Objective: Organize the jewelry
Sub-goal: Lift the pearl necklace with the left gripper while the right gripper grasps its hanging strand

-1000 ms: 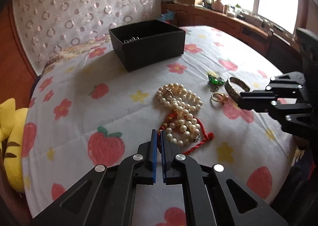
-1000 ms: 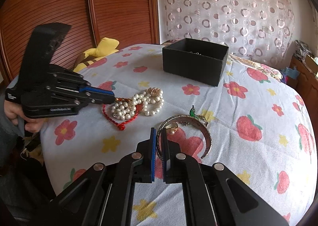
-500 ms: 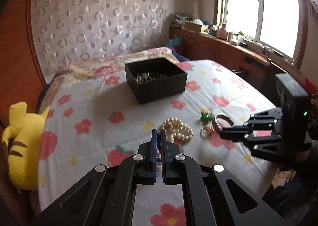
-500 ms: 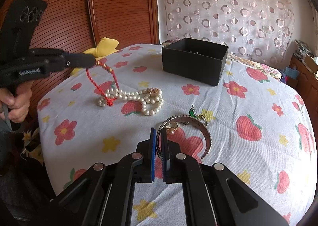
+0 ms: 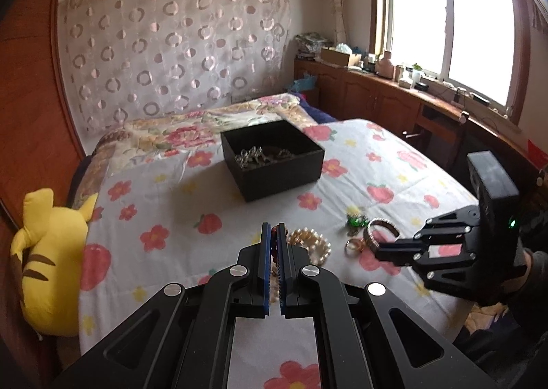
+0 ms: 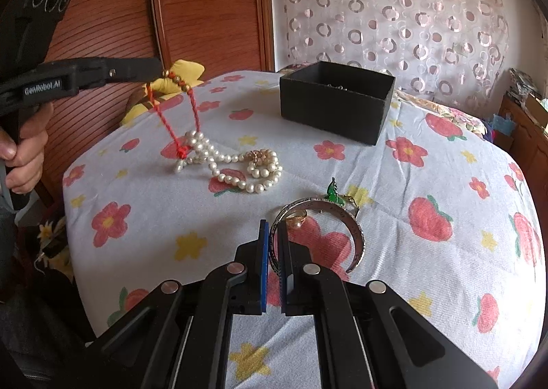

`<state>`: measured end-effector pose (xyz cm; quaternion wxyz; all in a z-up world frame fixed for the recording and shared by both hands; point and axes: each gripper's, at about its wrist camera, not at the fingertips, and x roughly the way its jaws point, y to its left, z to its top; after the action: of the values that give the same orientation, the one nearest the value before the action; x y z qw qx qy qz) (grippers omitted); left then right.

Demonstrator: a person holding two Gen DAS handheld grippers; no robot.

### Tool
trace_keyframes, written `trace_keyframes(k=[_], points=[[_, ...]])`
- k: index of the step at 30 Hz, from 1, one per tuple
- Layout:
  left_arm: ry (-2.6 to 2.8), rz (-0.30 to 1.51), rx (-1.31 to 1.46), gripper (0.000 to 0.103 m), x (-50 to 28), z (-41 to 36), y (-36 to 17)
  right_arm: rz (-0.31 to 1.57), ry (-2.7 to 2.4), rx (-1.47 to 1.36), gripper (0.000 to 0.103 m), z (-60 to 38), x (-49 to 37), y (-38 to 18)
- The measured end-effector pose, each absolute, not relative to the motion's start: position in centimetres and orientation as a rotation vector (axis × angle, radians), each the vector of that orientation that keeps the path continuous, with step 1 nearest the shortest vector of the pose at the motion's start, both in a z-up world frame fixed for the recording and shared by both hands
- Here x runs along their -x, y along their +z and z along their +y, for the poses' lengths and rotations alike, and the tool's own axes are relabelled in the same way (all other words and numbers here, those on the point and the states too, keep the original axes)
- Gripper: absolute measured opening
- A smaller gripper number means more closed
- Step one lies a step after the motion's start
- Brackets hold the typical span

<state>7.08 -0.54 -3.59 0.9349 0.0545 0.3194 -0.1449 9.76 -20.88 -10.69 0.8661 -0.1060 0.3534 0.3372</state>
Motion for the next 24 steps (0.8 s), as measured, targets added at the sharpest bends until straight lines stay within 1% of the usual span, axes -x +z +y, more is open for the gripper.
trace_keyframes(k=[7,17,24], points=[[-0.275,0.681,-0.082,0.002,-7.3,0.7,-5.3,0.744,0.694,0.279,0.006,-20.3,-9.5,-10.7],[-0.281,0.654,-0.084,0.002,-6.8,0.4,-4.4,0.717,0.702,0.266,0.006,-19.4,-10.5,-9.2],[-0.284,0.662,-0.071,0.002,-6.8,0.5,-4.6,0.815,0.711,0.241,0.006,-16.8,-14.4,-9.9]])
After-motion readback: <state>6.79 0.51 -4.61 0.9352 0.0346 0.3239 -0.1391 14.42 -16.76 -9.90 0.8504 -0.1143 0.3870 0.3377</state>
